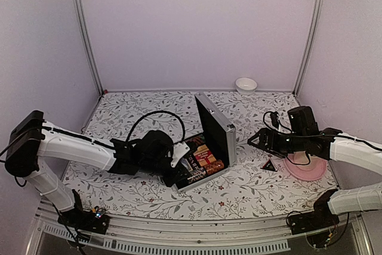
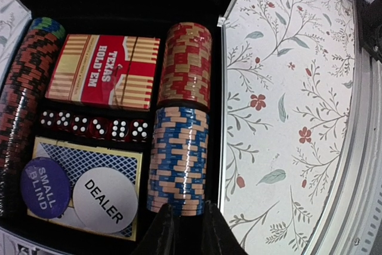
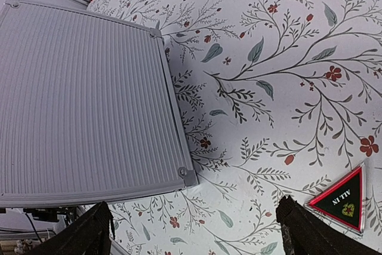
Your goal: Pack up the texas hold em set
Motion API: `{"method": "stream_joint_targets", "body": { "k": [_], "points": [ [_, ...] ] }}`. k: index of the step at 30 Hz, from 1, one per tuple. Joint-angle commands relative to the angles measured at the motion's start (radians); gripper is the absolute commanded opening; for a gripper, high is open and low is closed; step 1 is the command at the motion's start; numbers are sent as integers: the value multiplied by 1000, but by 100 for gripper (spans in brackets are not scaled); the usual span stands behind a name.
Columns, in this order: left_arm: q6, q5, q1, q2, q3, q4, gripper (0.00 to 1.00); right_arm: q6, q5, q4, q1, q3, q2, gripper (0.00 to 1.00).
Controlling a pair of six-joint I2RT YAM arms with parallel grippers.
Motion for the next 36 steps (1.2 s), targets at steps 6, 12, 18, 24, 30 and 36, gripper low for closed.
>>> {"method": "stream_joint_targets", "body": {
  "k": [6, 12, 18, 24, 30, 36],
  "points": [
    [-16, 15, 6, -35, -43, -31, 19, 14, 12, 25, -4, -7, 1, 97],
    [-19, 1, 7, -44, -66, -34, 18, 15, 22, 24, -4, -3, -4, 97],
    [2, -6, 7, 2, -36, -21, 18, 12, 27, 25, -4, 7, -1, 97],
    [24, -3, 7, 48, -15, -20, 18, 12, 32, 25, -6, 6, -13, 97],
    [43, -2, 6, 66, -4, 2, 17, 15, 34, 27, -5, 1, -10, 97],
    [78, 2, 6, 110, 42, 9, 17, 14, 34, 25, -6, 10, -8, 97]
  ]
}}
